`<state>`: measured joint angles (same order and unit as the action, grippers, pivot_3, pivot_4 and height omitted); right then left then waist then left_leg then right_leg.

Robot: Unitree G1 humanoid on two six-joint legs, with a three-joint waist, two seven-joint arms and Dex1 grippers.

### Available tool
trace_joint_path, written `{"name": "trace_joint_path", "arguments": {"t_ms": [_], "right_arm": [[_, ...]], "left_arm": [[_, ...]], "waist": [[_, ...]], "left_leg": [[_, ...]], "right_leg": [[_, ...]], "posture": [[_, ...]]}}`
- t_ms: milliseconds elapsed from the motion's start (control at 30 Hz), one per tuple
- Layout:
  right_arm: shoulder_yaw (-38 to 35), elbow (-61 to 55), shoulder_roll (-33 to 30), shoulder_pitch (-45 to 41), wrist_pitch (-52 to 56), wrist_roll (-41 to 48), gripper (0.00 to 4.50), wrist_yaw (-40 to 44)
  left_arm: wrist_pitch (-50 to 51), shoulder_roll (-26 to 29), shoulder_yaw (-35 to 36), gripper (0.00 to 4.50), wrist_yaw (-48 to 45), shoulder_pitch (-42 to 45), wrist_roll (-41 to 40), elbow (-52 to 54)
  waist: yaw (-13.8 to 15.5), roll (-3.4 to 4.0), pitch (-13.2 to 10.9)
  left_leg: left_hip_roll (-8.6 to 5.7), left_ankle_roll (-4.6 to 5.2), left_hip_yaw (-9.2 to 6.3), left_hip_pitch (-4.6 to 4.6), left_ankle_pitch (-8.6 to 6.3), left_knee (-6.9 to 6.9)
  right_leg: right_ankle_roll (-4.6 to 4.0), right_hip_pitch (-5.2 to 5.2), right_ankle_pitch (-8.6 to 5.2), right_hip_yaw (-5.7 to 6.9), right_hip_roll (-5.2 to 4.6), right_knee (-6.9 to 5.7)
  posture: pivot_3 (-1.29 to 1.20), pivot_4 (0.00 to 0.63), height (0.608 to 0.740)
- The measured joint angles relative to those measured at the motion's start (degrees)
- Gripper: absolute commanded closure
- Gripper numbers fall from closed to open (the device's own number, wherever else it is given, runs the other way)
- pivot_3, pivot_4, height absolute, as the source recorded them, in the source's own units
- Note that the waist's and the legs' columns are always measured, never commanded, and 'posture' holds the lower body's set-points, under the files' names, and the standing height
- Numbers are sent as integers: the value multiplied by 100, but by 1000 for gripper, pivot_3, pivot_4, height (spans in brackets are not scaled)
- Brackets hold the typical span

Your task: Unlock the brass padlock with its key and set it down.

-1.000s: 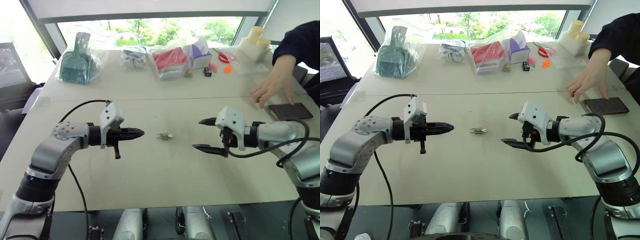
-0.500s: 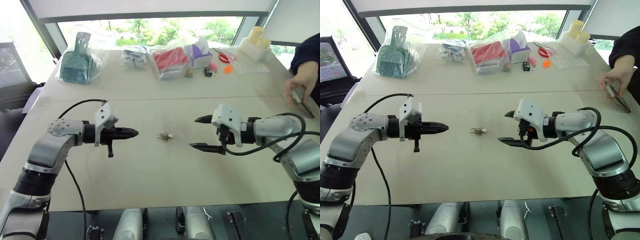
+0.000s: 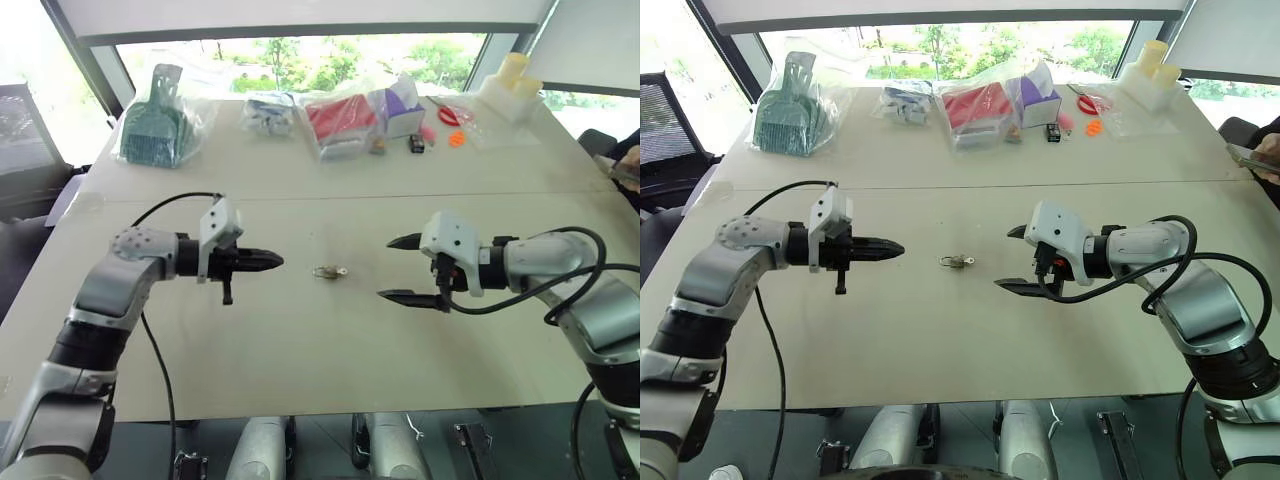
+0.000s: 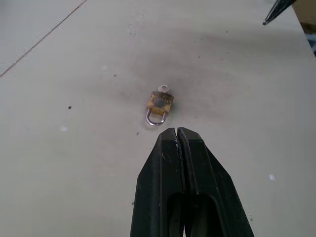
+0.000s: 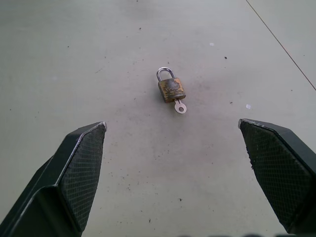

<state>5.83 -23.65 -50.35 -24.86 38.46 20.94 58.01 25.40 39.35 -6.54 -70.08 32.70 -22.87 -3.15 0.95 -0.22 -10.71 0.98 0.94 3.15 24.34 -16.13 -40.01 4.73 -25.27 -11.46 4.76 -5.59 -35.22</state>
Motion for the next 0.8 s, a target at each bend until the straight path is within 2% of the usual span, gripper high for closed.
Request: {"name": "trace_joint_path", "arguments": {"t_ms": [100,267,500,633,800], "right_arm": [[5,-17,-7,11,-3,-28,0,-48],[1,-53,-7,32,1,-50,0,-158],[-8,-215,7,172,16,-49,0,-385],[-34,-327,6,264,69,-49,0,-532],[-41,-415,7,274,102,-47,0,-664]], "left_arm": [[-64,-444,-257,2199,-99,548,111,-379],[-703,-1025,-832,46,-278,942,657,-1379],[-1963,-1706,-1306,46,-308,1491,1523,-3020],[-2542,-1874,-1314,46,-254,1640,1859,-3889],[-3019,-1988,-1281,46,-313,1834,2014,-4414]], "waist": [[16,-1,1],[-23,-2,1],[-10,-4,0],[-12,-4,0],[-8,-6,1]], "left_leg": [[-4,0,2,0,0,-4],[-4,1,4,-3,0,-3],[-4,2,1,1,0,-5],[-3,2,0,1,-1,-4],[-2,2,-2,0,-1,-6]], "right_leg": [[1,6,1,0,-1,2],[5,3,3,0,3,-4],[4,1,3,1,1,-2],[5,0,3,2,0,-3],[4,2,3,1,0,-4]], "posture": [[0,150,740],[0,150,740],[0,150,740],[0,150,740],[0,150,740]]}}
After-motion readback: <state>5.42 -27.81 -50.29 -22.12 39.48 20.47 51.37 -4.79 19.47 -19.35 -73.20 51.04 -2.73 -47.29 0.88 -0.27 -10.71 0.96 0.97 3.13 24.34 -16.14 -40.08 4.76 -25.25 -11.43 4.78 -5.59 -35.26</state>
